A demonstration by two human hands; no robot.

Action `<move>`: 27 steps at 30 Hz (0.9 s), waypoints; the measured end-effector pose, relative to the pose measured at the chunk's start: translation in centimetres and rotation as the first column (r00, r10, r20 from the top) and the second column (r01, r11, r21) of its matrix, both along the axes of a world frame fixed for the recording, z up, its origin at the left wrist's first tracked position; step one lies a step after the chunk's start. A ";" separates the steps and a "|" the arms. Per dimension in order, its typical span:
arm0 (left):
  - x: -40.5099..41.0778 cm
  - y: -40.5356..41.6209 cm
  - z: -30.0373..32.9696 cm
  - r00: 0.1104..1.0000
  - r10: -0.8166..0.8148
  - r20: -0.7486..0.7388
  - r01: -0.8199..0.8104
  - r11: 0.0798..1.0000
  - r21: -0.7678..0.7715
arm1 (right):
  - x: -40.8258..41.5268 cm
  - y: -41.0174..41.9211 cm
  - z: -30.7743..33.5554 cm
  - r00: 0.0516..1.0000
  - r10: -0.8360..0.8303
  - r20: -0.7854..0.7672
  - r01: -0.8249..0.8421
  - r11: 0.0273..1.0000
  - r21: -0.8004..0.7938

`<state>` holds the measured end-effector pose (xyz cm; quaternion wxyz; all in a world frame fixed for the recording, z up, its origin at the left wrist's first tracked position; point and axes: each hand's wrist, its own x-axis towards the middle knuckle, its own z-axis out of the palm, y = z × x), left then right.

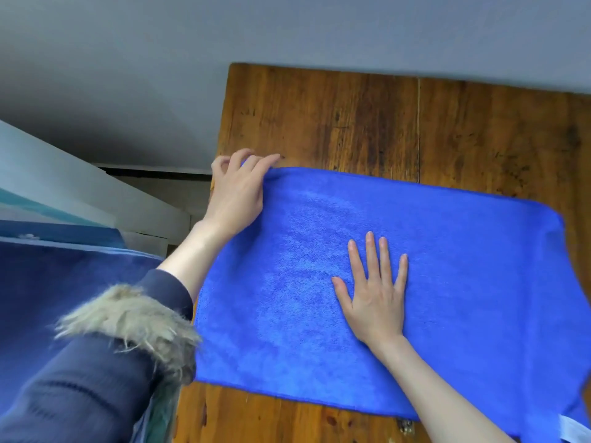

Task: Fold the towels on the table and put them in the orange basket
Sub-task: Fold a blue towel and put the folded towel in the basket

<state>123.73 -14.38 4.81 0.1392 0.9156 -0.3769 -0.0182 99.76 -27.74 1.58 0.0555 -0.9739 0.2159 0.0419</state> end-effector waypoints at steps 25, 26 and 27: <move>-2.5 1.0 -3.1 0.998 0.065 -0.027 -0.060 0.986 0.156 | 0.1 0.1 -0.1 1.000 -0.004 -0.019 0.003 0.999 -0.041; -2.2 1.2 -3.1 0.998 0.059 -0.012 -0.056 0.985 0.162 | 0.1 0.0 -0.1 1.000 0.005 -0.018 -0.006 0.999 -0.040; -1.9 1.4 -3.0 0.998 0.057 0.000 -0.056 0.984 0.170 | 0.2 0.0 -0.1 1.000 0.017 -0.016 -0.017 0.999 -0.037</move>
